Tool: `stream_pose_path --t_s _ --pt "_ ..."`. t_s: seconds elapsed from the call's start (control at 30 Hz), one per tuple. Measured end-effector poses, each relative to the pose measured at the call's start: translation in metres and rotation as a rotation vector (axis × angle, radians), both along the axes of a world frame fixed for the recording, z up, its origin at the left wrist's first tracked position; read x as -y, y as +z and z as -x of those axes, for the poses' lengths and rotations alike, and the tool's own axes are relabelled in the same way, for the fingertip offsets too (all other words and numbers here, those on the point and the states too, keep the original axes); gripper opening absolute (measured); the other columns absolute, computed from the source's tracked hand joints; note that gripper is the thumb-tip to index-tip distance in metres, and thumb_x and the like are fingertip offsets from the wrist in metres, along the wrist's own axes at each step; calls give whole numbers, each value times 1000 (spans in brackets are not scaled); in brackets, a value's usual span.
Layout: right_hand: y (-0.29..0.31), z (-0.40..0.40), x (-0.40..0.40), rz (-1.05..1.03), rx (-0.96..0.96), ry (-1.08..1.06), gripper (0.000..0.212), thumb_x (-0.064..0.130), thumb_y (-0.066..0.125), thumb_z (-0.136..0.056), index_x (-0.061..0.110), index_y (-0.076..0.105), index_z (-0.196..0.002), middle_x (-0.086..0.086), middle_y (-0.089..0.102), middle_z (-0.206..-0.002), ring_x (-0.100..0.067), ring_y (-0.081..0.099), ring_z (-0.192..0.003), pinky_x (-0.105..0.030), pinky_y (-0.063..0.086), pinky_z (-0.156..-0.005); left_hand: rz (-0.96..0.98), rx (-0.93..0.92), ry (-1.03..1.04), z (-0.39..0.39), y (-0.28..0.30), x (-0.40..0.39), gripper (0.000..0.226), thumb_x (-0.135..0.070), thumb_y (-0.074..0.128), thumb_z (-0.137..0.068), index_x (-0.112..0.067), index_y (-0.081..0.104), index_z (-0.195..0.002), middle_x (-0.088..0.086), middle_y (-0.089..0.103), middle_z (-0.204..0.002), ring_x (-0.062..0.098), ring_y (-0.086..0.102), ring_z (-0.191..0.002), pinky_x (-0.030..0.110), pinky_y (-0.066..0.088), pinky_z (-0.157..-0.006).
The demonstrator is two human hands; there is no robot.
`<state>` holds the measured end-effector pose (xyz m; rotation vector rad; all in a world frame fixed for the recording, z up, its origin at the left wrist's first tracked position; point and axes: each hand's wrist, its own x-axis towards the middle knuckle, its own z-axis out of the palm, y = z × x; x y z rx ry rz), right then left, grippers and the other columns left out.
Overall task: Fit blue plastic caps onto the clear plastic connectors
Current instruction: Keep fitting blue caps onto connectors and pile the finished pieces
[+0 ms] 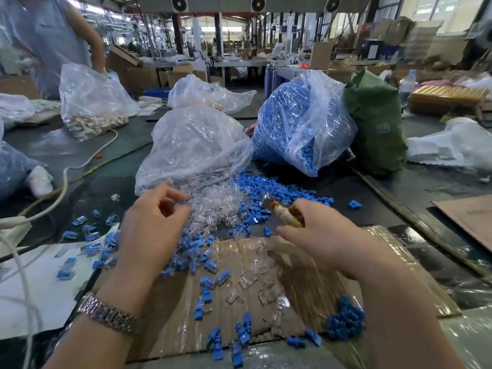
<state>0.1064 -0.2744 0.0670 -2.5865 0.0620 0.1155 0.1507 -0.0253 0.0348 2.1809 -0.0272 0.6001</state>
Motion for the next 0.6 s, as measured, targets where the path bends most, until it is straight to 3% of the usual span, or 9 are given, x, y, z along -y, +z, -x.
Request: stream_pose_path --t_s 0.1,0.17,0.23,0.33,0.4,0.5,0.6 --pt "-11 -5 3 188 -53 -104 32 48 62 -94 20 46 -93 -3 54 -106 -24 53 -96 -43 48 -85 -437 -55 231 2 2 -7 8 -24 67 -84 -28 65 -79 -5 49 -82 19 49 -81 46 41 -83" --pt "-16 -8 2 270 -79 -164 33 47 61 -95 19 44 -103 -8 48 -119 -31 46 -113 -51 44 -98 -586 -128 245 5 3 -4 5 -24 67 -86 -28 67 -85 -2 43 -91 24 45 -95 46 34 -88" --pt "-20 -10 1 301 -108 -197 37 46 60 -97 17 47 -116 -11 45 -127 -33 42 -120 -53 42 -100 -556 -122 94 9 4 7 11 -22 67 -87 -32 64 -90 -6 44 -93 23 47 -104 46 37 -93" --pt "-23 -12 0 343 -157 -190 48 47 61 -97 13 48 -128 -15 42 -133 -35 40 -125 -54 41 -105 -445 -109 -321 14 0 29 19 -20 65 -90 -38 63 -96 -19 50 -94 6 52 -97 40 47 -97" --pt "-25 -13 -1 357 -178 -180 52 49 61 -97 11 48 -130 -16 40 -135 -35 39 -127 -53 41 -106 -538 -133 -494 17 -7 40 23 -27 62 -94 -44 64 -110 -28 51 -106 -3 48 -105 35 41 -106" --pt "-26 -14 0 372 -166 -180 52 52 60 -96 12 50 -127 -15 41 -134 -35 38 -126 -53 41 -106 -697 -100 -564 13 -18 48 29 -35 53 -100 -47 61 -126 -30 51 -123 -5 42 -119 32 29 -112" --pt "-29 -18 -4 398 -135 -195 59 62 57 -93 14 51 -129 -12 43 -136 -34 36 -131 -55 35 -106 -691 -88 -569 9 -22 50 28 -34 56 -101 -44 62 -126 -31 50 -107 -6 45 -106 32 33 -110"
